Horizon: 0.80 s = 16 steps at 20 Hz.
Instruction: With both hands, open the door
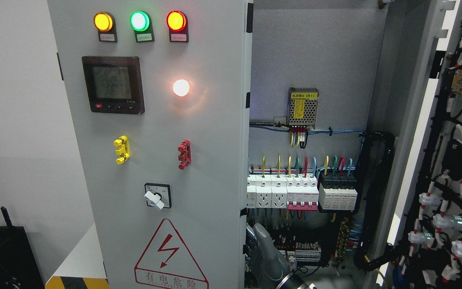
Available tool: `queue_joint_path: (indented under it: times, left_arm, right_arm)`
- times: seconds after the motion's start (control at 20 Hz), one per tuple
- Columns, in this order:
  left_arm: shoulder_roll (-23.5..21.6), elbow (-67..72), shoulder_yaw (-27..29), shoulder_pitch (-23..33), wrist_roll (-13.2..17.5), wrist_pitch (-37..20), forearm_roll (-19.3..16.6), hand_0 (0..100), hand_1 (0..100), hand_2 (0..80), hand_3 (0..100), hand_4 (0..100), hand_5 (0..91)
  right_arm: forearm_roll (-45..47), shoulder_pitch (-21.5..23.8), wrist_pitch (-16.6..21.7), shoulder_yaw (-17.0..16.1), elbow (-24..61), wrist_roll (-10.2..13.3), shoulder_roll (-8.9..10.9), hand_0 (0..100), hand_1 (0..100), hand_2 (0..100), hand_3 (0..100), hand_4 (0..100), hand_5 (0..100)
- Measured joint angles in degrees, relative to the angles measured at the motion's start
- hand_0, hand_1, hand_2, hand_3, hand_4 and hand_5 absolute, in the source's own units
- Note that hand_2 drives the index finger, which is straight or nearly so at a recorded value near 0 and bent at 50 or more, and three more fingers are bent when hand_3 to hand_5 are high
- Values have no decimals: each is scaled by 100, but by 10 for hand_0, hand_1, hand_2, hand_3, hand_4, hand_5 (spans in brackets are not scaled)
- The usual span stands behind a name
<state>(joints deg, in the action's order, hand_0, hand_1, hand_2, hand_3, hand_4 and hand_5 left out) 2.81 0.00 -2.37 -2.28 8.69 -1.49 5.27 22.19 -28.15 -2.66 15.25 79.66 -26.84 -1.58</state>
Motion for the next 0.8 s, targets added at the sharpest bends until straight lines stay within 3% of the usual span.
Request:
queue_joint_path:
  times: [0.8]
  left_arm:
    - [0,0,0,0,0,0,0,120,389,0,0,0,0]
  right_arm:
    - [142,-57,-22,-5,-63,-120,121,49,0,0,0,0,0]
